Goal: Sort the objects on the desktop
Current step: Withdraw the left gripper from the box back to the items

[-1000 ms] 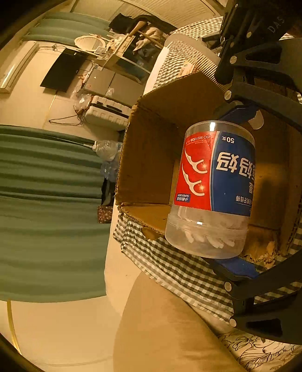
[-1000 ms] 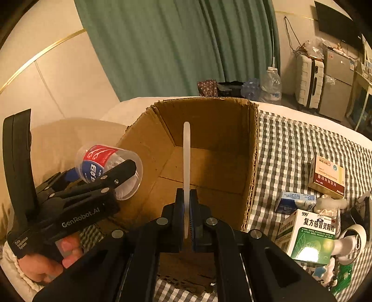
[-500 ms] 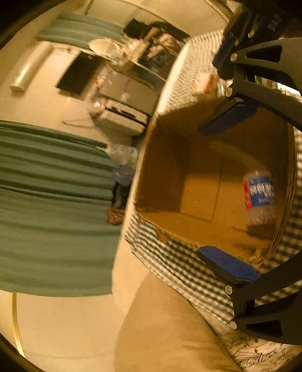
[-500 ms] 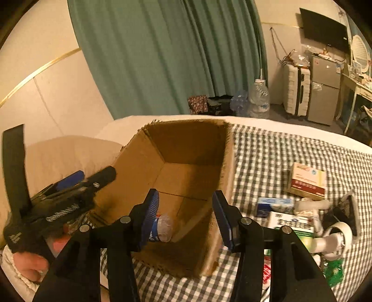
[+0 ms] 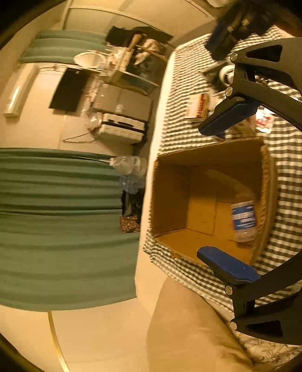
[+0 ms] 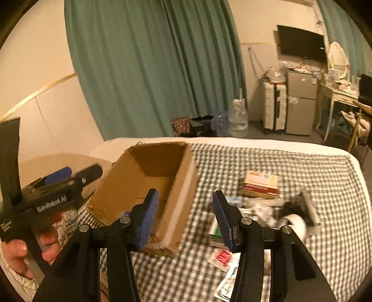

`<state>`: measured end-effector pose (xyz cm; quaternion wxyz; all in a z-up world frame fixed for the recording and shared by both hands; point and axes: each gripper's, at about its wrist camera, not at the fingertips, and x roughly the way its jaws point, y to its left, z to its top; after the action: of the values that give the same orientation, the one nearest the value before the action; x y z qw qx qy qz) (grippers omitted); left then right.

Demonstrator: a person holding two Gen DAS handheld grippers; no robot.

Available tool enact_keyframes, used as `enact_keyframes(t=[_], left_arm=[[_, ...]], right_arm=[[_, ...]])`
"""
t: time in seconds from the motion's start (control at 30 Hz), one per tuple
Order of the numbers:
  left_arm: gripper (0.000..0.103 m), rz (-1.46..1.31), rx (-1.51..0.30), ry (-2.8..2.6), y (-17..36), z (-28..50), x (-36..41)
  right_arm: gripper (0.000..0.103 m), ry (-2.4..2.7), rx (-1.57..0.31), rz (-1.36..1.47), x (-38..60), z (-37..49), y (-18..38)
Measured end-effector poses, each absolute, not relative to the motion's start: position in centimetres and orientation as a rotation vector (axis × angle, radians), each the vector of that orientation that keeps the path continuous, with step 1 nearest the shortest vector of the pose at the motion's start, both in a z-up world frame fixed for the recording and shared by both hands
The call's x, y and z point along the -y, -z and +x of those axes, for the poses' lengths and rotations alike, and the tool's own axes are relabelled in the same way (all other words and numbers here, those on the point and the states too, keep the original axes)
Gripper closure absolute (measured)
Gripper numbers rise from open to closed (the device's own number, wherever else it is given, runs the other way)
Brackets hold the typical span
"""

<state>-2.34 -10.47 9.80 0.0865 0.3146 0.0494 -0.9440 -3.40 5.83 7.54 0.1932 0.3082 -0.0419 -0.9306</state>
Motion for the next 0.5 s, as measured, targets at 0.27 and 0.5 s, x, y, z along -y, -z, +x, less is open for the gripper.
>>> enact_keyframes(t=[0.27, 0.5], left_arm=[[0.004, 1.056, -0.138, 2.892, -7.3, -1.2, 3.1], [0.004, 1.154, -0.076, 2.940, -3.4, -1.8, -3.5]], right_arm=[[0.055, 2.745, 0.143, 0.956, -14.5, -1.0, -5.0], [0.055, 2.781, 0.210, 1.045, -19.1, -0.9, -2.4]])
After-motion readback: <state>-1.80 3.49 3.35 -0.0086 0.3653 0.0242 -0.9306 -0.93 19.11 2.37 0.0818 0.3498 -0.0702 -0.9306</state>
